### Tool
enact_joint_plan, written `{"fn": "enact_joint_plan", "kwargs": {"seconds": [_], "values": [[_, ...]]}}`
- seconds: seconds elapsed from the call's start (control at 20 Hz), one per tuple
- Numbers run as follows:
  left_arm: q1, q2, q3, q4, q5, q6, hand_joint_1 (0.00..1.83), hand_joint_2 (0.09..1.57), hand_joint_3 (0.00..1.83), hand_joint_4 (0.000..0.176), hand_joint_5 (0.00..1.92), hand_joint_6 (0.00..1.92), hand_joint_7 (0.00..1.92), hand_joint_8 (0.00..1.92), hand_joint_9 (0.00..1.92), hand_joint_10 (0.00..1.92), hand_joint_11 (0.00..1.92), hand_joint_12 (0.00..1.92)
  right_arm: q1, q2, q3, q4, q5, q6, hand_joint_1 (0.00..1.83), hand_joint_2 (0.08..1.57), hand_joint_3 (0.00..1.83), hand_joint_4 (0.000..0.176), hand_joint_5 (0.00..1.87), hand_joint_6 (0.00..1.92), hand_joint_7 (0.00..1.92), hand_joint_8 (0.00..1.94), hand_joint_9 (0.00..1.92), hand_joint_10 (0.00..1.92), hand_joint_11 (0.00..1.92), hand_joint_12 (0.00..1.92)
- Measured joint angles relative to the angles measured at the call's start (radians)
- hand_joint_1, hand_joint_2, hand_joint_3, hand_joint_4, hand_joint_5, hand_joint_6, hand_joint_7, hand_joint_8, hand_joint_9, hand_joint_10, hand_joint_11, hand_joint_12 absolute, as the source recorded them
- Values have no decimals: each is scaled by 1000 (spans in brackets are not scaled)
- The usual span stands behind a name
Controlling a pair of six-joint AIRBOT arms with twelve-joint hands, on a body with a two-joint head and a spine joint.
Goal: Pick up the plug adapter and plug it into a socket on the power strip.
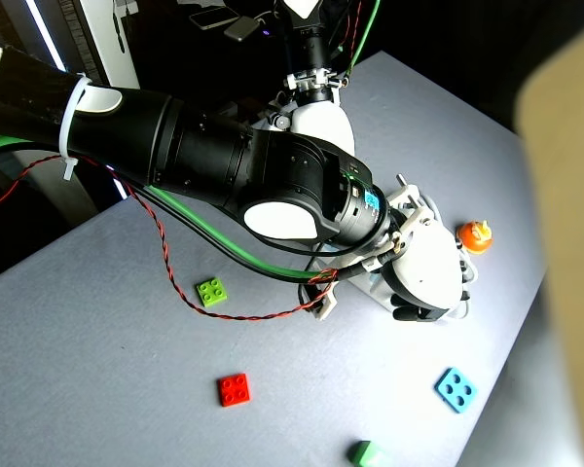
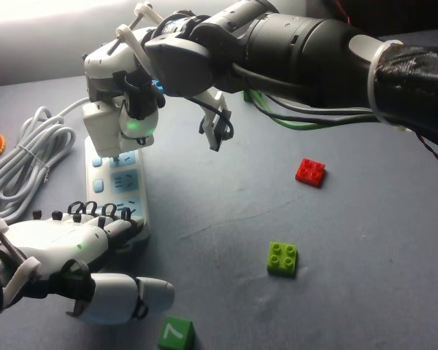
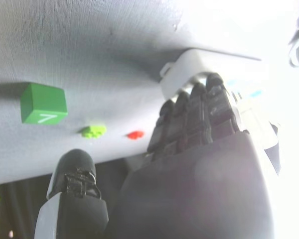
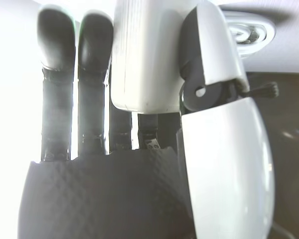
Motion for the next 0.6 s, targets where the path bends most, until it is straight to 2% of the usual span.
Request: {"fn": "enact_joint_plan", "kwargs": {"seconds": [0.05, 0.1, 0.15, 0.2, 0.35, 0.4, 0.45, 0.5, 0.6], "values": [[0, 0, 0, 0, 0, 0, 0, 1157, 3, 0, 0, 0, 0, 0, 0, 0, 0, 0, 0, 0, 0, 2, -1, 5, 1370, 1164, 0, 0, 729, 1028, 929, 1146, 906, 1389, 836, 1451], [0, 0, 0, 0, 0, -1, 0, 1156, 2, 0, 0, 0, 0, 0, 0, 0, 0, 0, 0, 1, 0, 2, -2, 5, 1266, 1138, 0, 0, 838, 999, 1036, 1109, 973, 1061, 872, 1391], [0, 0, 0, 0, 0, -1, 0, 1156, 2, 0, 0, 0, 0, 0, 0, 0, 0, 0, 0, 1, 0, 2, -2, 5, 1266, 1138, 0, 0, 838, 999, 1036, 1109, 973, 1061, 872, 1391], [0, 0, 0, 1, 0, -1, 0, 1154, 1, 0, 0, 0, 0, 0, 0, 0, 0, 0, 0, 1, 0, 1, -2, 5, 1359, 1121, 2, 0, 856, 914, 1021, 1026, 954, 1257, 834, 1413], [0, 0, 0, 2, 0, -1, 0, 1154, 1, 0, 0, 0, 0, 0, 0, 0, 0, 0, 0, 1, 0, 2, 0, 5, 1380, 1128, 1, 0, 818, 938, 998, 1036, 949, 1310, 851, 1413], [0, 0, 0, 3, -1, -1, 0, 1154, 1, 0, 0, 0, 0, 0, 0, 0, 0, 0, 0, 1, 0, 2, 0, 5, 1284, 1139, 0, 0, 828, 1000, 1024, 1109, 943, 1142, 851, 1412], [0, 0, 0, 2, 0, -1, 0, 1153, 0, 0, 0, 0, 5, 2, 0, 0, 0, 0, 0, 1, 0, 2, 0, 5, 1361, 1131, 0, 0, 824, 945, 1007, 1045, 951, 1270, 852, 1411], [0, 0, 0, 2, 0, -1, 0, 1153, 0, 0, 0, 0, 5, 2, 0, 0, 0, 0, 0, 1, 1, 2, 0, 5, 1281, 1134, 2, 0, 839, 1000, 1034, 1092, 951, 1108, 841, 1402], [0, 0, 0, 3, 0, -1, 0, 1155, 1, 0, 0, 0, 2, 0, 0, 0, 0, 0, 0, 1, 1, 2, 0, 2, 1259, 1133, 0, 0, 868, 986, 1033, 1112, 964, 1021, 830, 1422]]}}
